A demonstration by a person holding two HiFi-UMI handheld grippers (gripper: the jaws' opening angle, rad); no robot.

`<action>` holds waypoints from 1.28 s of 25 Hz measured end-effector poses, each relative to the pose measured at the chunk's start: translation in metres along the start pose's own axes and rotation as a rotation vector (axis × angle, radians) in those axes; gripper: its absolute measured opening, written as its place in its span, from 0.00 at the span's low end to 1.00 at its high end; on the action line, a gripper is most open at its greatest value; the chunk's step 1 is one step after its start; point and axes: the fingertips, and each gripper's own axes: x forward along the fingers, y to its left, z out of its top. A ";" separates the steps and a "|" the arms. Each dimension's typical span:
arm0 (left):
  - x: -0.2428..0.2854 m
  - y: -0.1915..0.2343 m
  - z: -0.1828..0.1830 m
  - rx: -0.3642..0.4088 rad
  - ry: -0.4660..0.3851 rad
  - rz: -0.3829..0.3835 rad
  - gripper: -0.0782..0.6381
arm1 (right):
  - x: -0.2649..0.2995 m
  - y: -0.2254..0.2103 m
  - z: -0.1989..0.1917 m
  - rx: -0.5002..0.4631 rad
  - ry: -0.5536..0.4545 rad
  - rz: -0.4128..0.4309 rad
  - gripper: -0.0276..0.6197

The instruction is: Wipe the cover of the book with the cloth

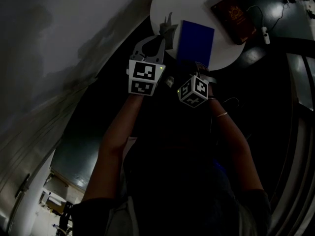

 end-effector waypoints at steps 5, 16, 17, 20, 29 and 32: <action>0.000 0.002 -0.003 -0.013 0.000 0.009 0.14 | 0.017 0.001 -0.010 -0.099 0.050 -0.037 0.30; -0.001 0.011 -0.003 -0.023 0.002 0.016 0.14 | 0.030 -0.001 -0.014 -0.119 0.108 -0.080 0.29; -0.001 0.012 -0.002 -0.022 0.001 0.015 0.14 | 0.030 -0.001 -0.012 -0.115 0.106 -0.080 0.29; 0.001 0.012 0.000 -0.019 0.000 0.009 0.14 | 0.028 -0.003 -0.007 -0.107 0.085 -0.090 0.24; 0.002 0.008 0.010 0.002 -0.012 -0.014 0.15 | 0.016 -0.008 0.005 -0.053 0.026 -0.087 0.15; 0.002 0.006 0.012 0.006 -0.015 -0.020 0.14 | 0.011 -0.013 0.009 -0.038 0.003 -0.100 0.13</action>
